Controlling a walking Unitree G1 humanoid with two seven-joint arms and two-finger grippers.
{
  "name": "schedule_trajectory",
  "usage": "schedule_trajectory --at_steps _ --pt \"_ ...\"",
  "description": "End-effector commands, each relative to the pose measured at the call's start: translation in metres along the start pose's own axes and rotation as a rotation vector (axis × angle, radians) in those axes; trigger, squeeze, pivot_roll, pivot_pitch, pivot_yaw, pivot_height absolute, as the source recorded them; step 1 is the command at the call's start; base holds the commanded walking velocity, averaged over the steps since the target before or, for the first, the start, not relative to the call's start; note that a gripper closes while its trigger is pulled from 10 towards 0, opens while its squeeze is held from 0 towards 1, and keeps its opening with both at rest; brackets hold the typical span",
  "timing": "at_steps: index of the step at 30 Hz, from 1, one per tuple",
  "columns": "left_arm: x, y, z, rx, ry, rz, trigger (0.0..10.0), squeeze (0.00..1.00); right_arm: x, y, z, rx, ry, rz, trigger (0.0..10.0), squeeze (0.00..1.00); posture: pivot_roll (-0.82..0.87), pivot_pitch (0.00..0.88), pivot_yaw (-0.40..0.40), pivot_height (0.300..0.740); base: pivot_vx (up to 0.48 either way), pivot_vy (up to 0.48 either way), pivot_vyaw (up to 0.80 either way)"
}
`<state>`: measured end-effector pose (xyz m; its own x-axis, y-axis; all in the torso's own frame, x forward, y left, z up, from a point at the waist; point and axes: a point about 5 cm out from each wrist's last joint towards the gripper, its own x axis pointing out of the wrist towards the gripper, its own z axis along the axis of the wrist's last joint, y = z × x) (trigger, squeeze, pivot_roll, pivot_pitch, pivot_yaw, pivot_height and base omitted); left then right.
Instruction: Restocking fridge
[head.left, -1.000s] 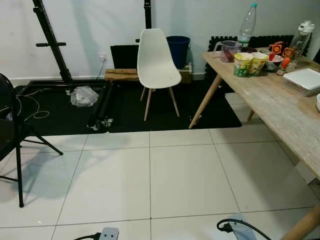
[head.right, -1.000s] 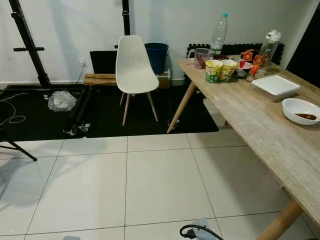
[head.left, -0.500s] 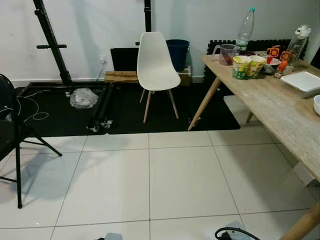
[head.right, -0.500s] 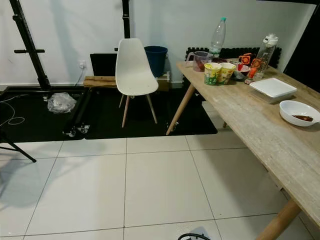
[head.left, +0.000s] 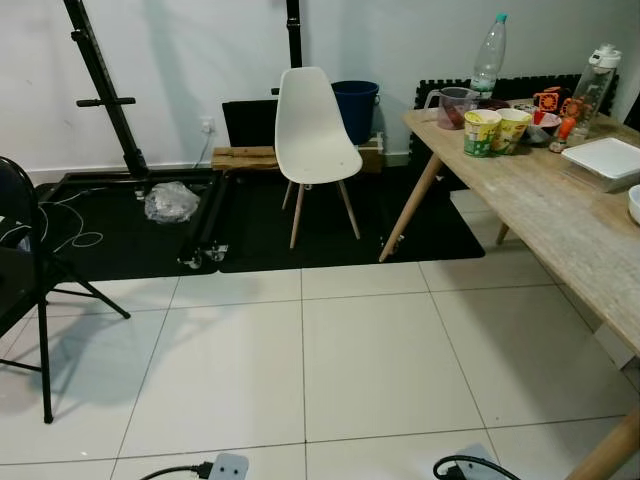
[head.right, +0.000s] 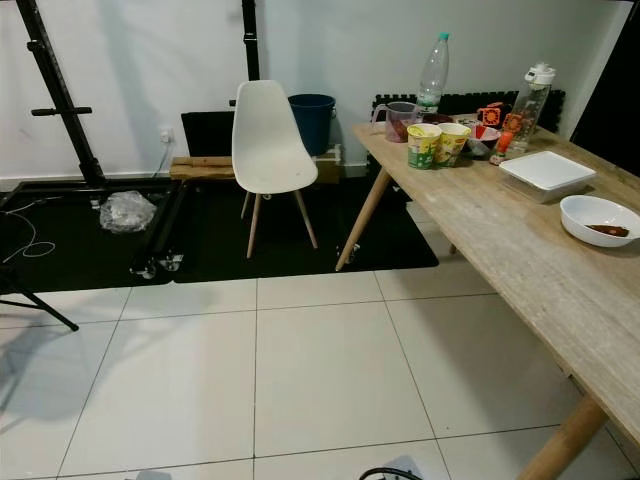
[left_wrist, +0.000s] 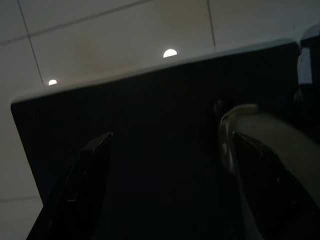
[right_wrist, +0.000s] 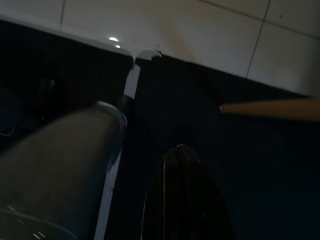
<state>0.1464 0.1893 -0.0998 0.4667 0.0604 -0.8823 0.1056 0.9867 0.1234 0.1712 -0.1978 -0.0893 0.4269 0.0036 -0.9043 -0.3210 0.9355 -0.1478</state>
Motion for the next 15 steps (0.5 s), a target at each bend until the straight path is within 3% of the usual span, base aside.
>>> schedule_trajectory --at_steps 1,5,10,15 --pt "0.0 0.005 0.002 0.041 -0.006 0.005 10.0 0.0 0.001 -0.001 0.01 -0.022 -0.01 0.0 10.0 0.0 -0.01 0.0 -0.004 0.74 0.0 0.0 0.0" --pt "0.001 0.002 0.01 0.059 -0.027 -0.011 10.0 0.0 0.001 -0.005 0.019 -0.022 -0.029 -0.008 10.0 0.0 0.0 0.0 -0.009 0.74 0.0 0.0 0.0" --pt "0.002 -0.001 0.016 0.087 -0.04 -0.024 10.0 0.0 0.0 -0.005 0.014 -0.023 -0.03 -0.017 10.0 0.0 0.02 0.0 -0.022 0.74 0.0 0.0 0.0" --pt "0.0 0.001 0.007 0.065 -0.033 -0.021 10.0 0.0 0.0 -0.008 0.009 0.126 -0.053 -0.059 10.0 0.0 -0.02 0.0 0.018 0.74 0.0 0.0 0.0"
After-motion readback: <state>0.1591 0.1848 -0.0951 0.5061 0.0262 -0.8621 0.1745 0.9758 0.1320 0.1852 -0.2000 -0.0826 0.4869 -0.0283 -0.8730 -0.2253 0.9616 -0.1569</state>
